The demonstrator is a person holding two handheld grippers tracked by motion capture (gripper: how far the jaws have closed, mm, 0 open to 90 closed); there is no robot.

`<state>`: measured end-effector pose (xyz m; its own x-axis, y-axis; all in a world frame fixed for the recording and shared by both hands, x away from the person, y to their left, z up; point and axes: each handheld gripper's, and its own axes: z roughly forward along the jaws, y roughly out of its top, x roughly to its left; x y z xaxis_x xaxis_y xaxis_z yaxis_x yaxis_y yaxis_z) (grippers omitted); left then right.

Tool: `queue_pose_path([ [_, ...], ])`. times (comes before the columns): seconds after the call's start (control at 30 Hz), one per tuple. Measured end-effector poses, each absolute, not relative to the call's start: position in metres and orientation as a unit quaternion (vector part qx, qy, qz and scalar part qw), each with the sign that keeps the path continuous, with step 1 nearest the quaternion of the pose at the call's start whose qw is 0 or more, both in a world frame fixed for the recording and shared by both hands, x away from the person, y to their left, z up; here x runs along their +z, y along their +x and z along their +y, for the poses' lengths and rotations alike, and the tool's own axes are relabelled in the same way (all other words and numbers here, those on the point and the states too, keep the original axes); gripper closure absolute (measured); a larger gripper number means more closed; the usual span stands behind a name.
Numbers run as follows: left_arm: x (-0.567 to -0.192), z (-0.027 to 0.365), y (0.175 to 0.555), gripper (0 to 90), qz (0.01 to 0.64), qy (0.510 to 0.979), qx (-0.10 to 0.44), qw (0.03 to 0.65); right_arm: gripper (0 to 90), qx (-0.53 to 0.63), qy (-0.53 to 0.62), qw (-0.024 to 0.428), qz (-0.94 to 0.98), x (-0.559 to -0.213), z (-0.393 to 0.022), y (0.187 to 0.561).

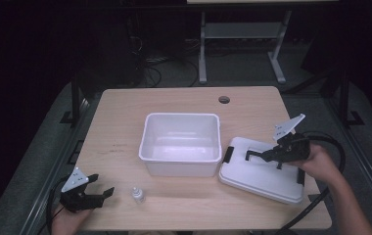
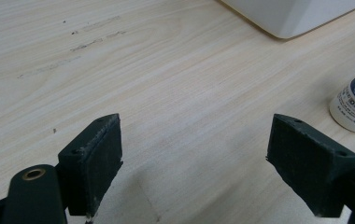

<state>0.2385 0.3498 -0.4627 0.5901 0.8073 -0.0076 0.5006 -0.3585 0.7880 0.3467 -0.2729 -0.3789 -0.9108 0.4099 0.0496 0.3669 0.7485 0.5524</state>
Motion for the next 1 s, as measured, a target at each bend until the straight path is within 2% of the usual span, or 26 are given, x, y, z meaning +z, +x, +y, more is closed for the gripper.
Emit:
queue_pose_path([
  [0.47,-0.464,0.349,0.239,17.7,0.408,0.802,0.194,0.390,83.7,0.294,0.220,0.030,0.930,-0.407,-0.279,0.341],
  [1.0,-0.464,0.348,0.239,17.7,0.407,0.804,0.193,0.388,80.7,0.315,0.229,0.035,0.920,-0.410,-0.283,0.334],
])
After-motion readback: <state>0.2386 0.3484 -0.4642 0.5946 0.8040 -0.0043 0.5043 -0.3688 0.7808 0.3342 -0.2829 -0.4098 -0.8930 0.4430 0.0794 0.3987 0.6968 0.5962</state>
